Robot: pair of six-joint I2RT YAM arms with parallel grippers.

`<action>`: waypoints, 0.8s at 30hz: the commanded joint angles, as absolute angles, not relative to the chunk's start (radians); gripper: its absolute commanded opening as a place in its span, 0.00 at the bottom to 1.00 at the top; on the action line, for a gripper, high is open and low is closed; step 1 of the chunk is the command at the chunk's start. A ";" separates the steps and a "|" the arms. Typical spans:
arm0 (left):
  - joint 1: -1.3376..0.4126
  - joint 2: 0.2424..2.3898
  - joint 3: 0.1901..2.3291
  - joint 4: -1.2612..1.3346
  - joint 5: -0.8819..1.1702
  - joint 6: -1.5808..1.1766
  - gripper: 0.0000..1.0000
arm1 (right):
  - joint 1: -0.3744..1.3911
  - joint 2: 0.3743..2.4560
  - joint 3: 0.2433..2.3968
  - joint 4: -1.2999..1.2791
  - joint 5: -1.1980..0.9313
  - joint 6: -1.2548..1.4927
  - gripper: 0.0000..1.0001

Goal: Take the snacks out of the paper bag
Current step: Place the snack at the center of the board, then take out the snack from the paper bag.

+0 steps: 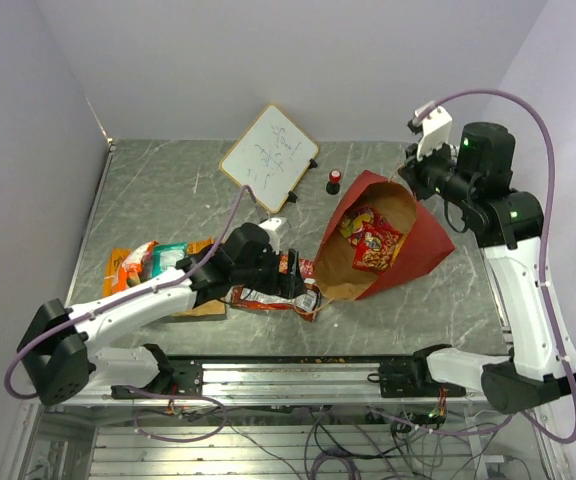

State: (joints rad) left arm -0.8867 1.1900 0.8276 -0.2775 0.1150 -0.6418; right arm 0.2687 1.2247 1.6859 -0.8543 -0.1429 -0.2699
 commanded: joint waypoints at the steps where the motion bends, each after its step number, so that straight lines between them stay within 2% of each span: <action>1: -0.879 1.261 0.930 -0.243 0.265 -0.595 0.91 | 0.269 1.104 1.578 -0.860 -0.255 -0.187 0.00; 4: -0.880 1.311 1.000 -0.235 0.279 -0.566 0.91 | 0.269 0.998 1.461 -0.843 -0.231 -0.015 0.00; 8: -0.891 1.384 1.108 -0.248 0.326 -0.538 0.89 | 0.269 0.898 1.416 -0.850 -0.022 0.217 0.00; 13: -0.968 1.458 1.236 -0.289 0.299 -0.485 0.87 | 0.269 0.941 1.474 -0.845 -0.021 0.228 0.00; 18: -1.112 1.433 1.266 -0.200 0.145 -0.442 0.87 | 0.269 0.997 1.497 -0.848 -0.075 0.253 0.00; 24: -1.242 1.450 1.345 -0.221 -0.026 -0.347 0.86 | 0.269 0.989 1.460 -0.829 -0.140 0.244 0.00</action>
